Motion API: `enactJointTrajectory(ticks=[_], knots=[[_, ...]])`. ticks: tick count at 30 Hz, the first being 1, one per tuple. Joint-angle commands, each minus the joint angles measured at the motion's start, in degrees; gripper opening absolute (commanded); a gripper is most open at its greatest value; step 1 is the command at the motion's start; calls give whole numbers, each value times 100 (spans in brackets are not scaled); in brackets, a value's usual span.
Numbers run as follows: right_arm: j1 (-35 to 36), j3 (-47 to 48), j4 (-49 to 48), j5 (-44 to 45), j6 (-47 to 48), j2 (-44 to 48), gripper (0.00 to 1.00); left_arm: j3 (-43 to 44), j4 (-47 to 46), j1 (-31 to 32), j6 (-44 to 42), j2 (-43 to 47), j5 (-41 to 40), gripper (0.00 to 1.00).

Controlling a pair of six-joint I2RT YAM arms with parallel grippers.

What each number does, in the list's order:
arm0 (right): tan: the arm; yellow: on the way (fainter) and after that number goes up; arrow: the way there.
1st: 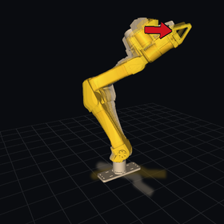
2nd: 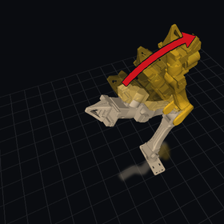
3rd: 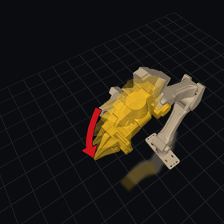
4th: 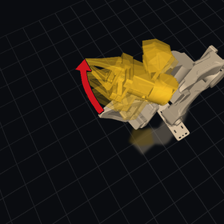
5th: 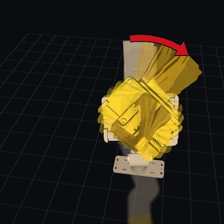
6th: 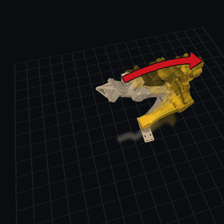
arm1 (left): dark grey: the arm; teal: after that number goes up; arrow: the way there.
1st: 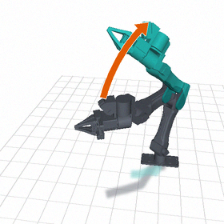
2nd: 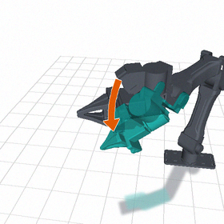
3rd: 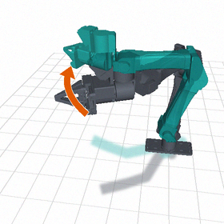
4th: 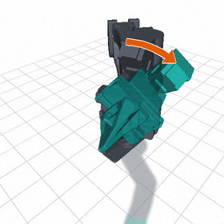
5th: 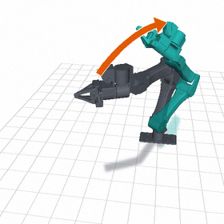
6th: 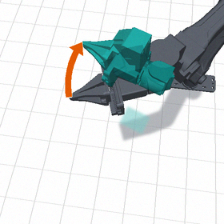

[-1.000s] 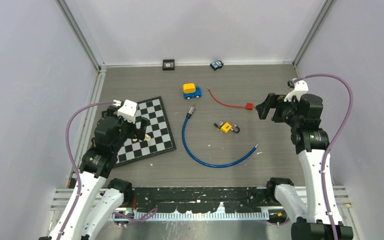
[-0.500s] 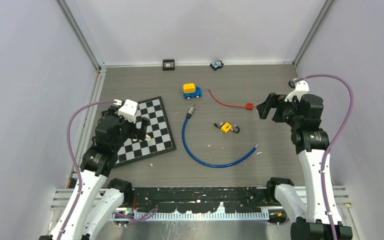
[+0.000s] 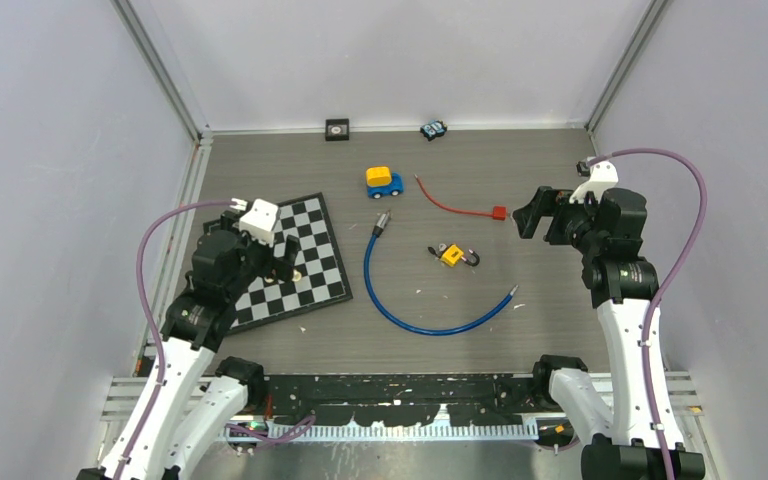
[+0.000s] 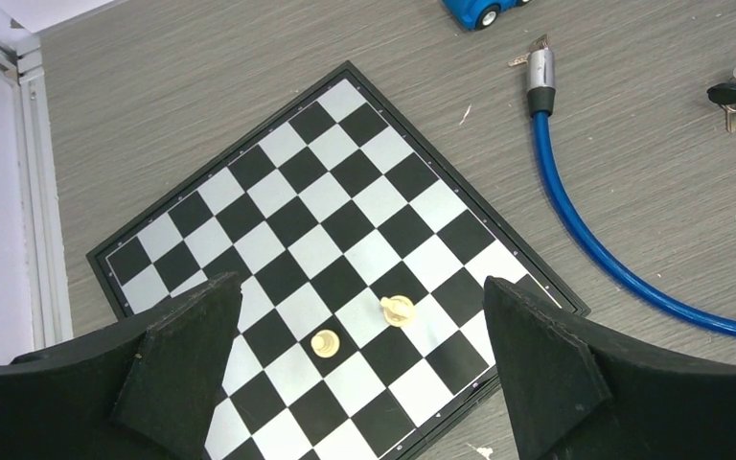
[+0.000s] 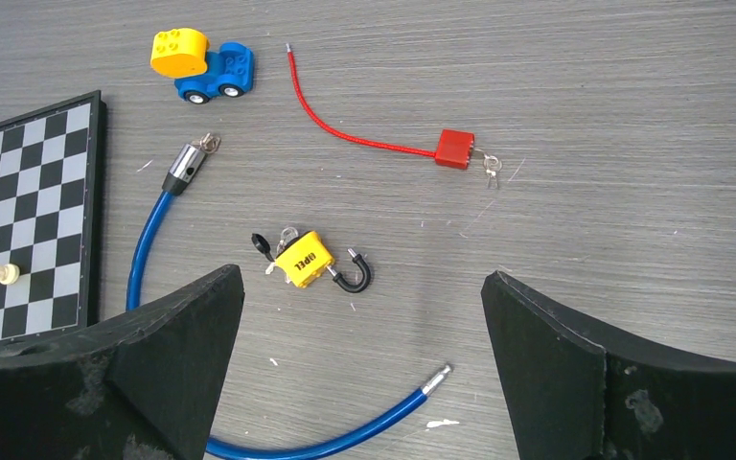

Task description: Unlock with the key

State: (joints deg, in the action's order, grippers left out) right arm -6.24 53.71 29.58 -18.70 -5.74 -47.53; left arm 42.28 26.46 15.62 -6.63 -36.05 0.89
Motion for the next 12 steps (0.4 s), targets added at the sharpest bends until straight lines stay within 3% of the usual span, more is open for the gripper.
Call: enactJointTrajectory(ticks=[1,12], knots=[[-26,69,-114,-24,106,44,100,32,-83,-32,-50,-24,131,100],[-26,82,-89,7,121,-10,100,27,-44,-32,-56,-148,171,100]])
